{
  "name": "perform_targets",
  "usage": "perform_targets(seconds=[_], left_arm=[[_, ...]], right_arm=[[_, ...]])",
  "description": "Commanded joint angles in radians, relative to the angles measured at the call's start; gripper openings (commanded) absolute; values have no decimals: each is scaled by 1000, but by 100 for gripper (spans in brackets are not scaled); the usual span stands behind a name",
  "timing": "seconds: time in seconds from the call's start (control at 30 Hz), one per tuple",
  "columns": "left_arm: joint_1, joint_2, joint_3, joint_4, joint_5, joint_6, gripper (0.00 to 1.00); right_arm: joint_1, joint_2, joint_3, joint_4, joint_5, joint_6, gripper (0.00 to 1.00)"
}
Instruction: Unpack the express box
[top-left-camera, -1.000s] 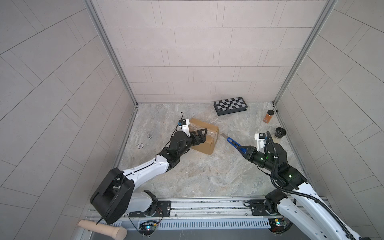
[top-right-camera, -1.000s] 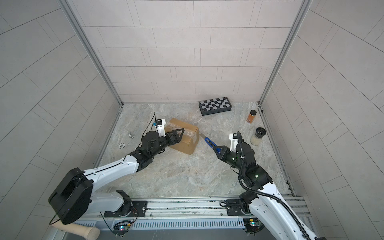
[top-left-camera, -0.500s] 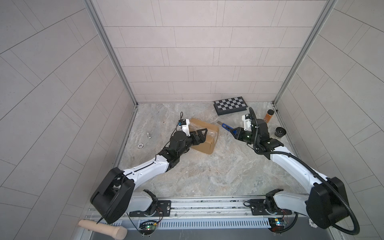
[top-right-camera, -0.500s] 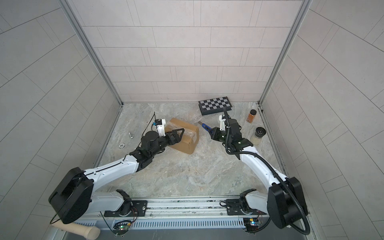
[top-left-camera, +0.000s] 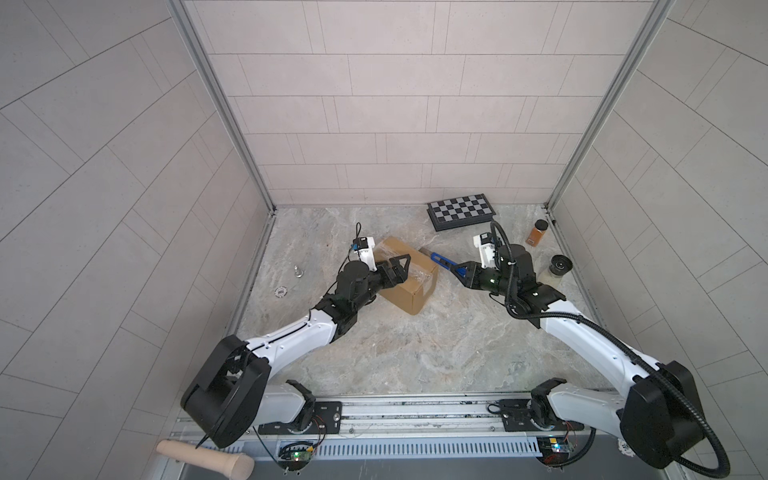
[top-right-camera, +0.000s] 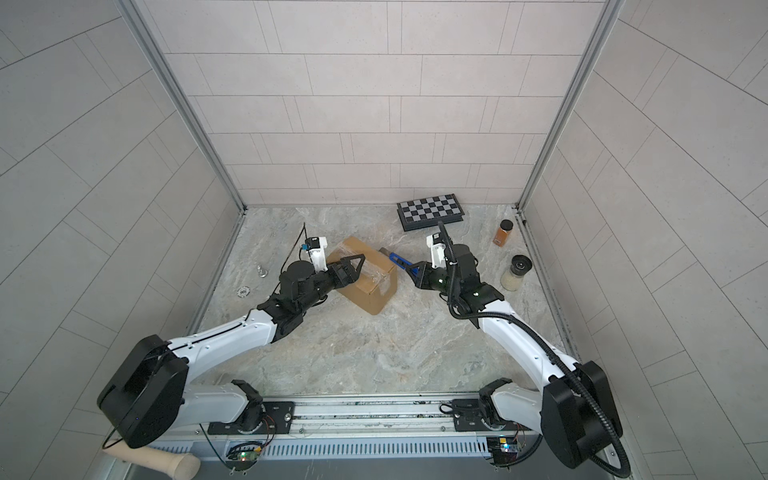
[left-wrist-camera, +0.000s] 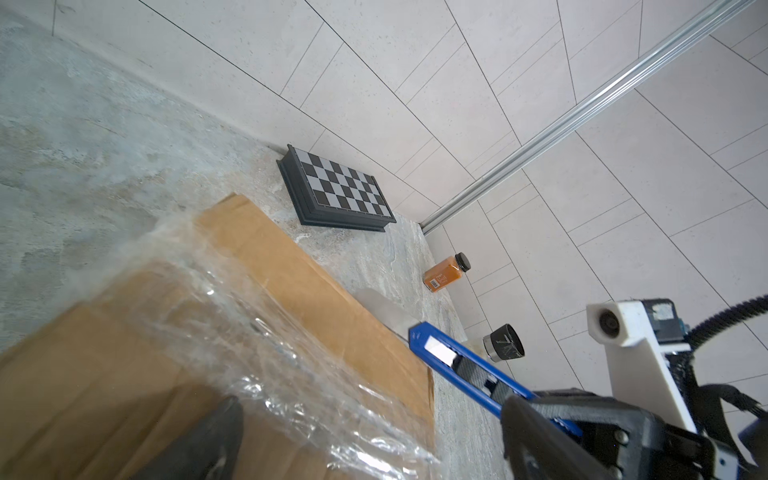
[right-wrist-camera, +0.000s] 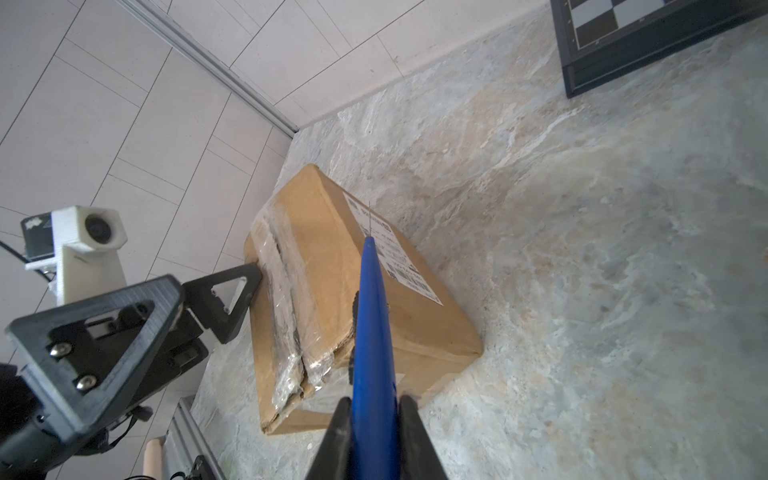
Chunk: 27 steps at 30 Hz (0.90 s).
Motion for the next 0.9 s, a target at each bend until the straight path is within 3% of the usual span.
perform_targets(seconds=[0.0,0.3,0.4,0.53,0.87], left_arm=[[7,4,-24,-65,-3,-1,100],[7,10,-27,-69,-4,4,100],[7,18,-29,-59,2,0,100],[7,26,-32,-44,9,-8,100],[7,32,-41,-27,10,-17,100]], right_arm=[[21,-65,-35,-9,14,61,0],[15,-385,-120,-183,157,153,0],[13,-452,-169,-225,114,186,0],[14,-523,-260,-147,56,303,0],[15,-617,-346,-83,-4,416,0]])
